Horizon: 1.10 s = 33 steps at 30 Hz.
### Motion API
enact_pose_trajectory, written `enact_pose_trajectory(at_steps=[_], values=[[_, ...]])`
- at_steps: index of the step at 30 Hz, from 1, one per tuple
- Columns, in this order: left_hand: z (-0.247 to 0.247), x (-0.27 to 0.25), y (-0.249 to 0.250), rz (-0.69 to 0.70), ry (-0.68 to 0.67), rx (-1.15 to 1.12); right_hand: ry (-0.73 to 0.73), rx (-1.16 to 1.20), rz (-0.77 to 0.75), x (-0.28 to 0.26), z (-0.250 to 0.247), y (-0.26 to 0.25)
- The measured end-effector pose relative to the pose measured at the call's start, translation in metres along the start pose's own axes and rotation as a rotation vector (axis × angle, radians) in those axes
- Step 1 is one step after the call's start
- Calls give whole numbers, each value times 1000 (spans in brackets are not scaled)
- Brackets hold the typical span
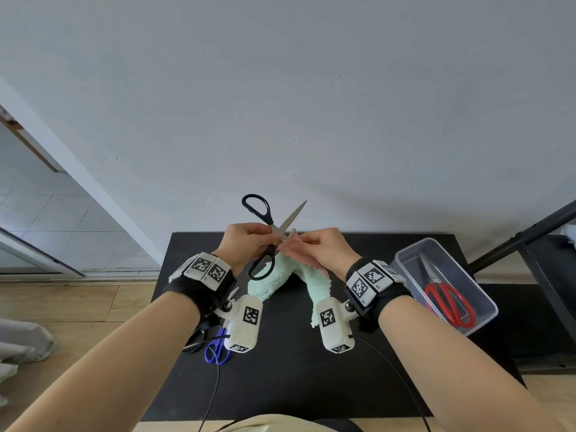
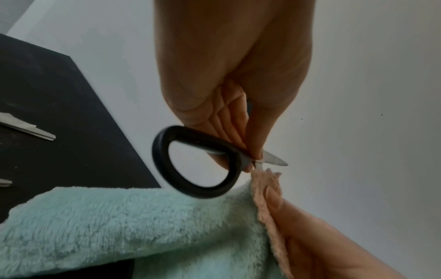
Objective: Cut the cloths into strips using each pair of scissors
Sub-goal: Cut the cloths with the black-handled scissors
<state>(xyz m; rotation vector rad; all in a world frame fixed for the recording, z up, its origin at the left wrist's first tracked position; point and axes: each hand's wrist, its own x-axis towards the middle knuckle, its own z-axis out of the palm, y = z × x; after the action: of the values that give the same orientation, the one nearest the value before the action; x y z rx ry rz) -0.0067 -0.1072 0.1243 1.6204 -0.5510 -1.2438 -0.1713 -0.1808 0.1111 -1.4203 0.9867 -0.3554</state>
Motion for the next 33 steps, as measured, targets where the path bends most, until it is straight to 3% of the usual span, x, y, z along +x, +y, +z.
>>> enact_pose_trajectory(at_steps=[7,17,22,26,28,33], values=[[-28,6,6,37,134,-125,78,8,12,-11,-35,14],[-36,0,7,-35,-158,416,217,11,-80,-2,-53,-1],[-24,-7,10,-19,-231,570,40,-239,-103,-5,-34,-15],[-18,-7,12,5,-268,588,-169,-278,-28,-8,-17,-19],[-17,-7,12,23,-290,594,-207,-399,-14,-4,-13,-18],[-19,-7,12,56,-315,574,-191,-443,-74,-6,-3,-23]])
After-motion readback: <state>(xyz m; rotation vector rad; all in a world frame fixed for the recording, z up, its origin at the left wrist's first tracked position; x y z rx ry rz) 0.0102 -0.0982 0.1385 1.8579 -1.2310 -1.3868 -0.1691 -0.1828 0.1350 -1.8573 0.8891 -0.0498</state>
